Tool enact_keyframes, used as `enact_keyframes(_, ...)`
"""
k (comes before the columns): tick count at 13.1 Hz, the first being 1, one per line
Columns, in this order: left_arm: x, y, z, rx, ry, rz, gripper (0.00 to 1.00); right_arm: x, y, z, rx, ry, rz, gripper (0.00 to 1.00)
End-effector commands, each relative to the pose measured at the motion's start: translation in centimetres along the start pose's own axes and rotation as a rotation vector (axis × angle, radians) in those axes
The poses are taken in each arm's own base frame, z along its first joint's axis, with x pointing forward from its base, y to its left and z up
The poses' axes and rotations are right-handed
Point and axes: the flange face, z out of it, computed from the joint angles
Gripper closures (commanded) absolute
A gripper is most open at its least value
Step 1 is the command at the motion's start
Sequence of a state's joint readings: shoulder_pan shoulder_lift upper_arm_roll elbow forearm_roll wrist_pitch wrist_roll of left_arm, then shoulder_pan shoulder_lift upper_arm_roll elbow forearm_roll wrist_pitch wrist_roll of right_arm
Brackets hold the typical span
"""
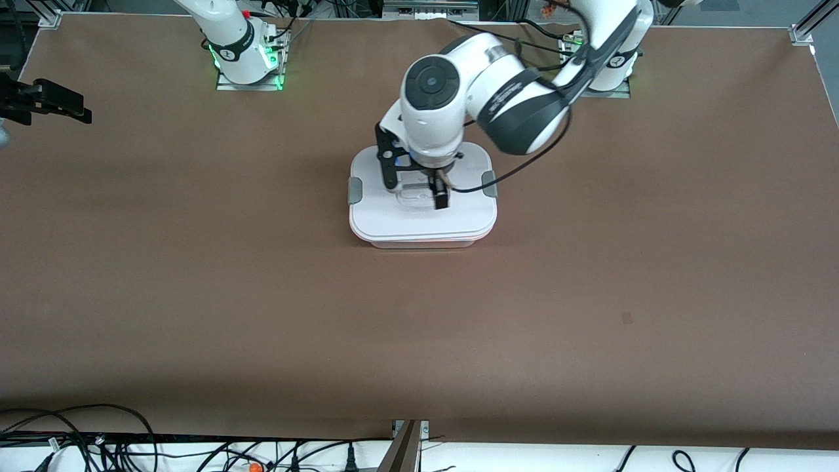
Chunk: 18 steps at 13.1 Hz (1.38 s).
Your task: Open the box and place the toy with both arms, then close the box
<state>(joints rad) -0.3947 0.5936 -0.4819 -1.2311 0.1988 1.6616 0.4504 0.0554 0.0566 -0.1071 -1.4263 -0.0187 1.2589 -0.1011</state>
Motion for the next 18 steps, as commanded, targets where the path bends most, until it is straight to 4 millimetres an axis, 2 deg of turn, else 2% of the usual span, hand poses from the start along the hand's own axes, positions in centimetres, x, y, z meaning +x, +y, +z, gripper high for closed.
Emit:
enact_keyframes(1,-5.1,-2.1,-4.5,0.013,-0.038,-0.219,0.00,-0.3,-0.1,0.0,0.002,0.006,0.007,0.00)
enact_keyframes(3,-8.4,-4.2,-6.7,0.030,-0.046,-0.401,0.00,-0.3,-0.1,0.0,0.004,0.008,0.007,0.00)
enact_keyframes(5,-12.0,-7.6,-7.5,0.024,-0.046,-0.529,0.00,-0.3,-0.1,0.0,0.004,0.007,0.007,0.00)
enact_keyframes(6,-14.1,-8.9,-8.6,0.037,-0.037,-0.568,0.00,-0.3,-0.1,0.0,0.004,0.008,0.007,0.00)
enact_keyframes(7,-16.4,-9.3,-10.6,0.078,-0.027,-0.610,0.00,-0.3,-0.1,0.0,0.004,0.008,0.007,0.00)
enact_keyframes(8,-18.2,-10.1,-11.4,0.081,-0.023,-0.649,0.00,-0.3,-0.1,0.0,0.004,0.008,0.008,0.00)
enact_keyframes(9,-21.4,-10.6,-13.0,0.106,-0.012,-0.701,0.00,-0.3,-0.1,0.0,0.004,0.008,0.008,0.00)
enact_keyframes(10,-24.3,-10.8,-13.7,0.145,0.008,-0.751,0.00,-0.3,-0.1,0.0,0.002,0.008,0.009,0.00)
enact_keyframes(12,-31.1,-10.7,-13.7,0.198,0.032,-0.869,0.00,-0.2,-0.1,0.0,0.002,0.006,0.007,0.00)
enact_keyframes(14,-38.8,-12.6,-13.6,0.112,0.104,-1.038,0.00,-0.2,0.0,0.0,0.000,0.008,0.008,0.00)
enact_keyframes(15,-42.0,-13.0,-14.0,0.112,0.113,-1.093,0.00,-0.2,0.0,0.0,-0.001,0.008,0.008,0.00)
enact_keyframes(16,-43.7,-12.9,-14.1,0.112,0.117,-1.121,0.00,-0.2,0.0,0.0,-0.002,0.006,0.007,0.00)
enact_keyframes(18,-45.3,-13.2,-14.0,0.107,0.118,-1.161,0.00,-0.2,0.0,0.0,-0.002,0.006,0.007,0.00)
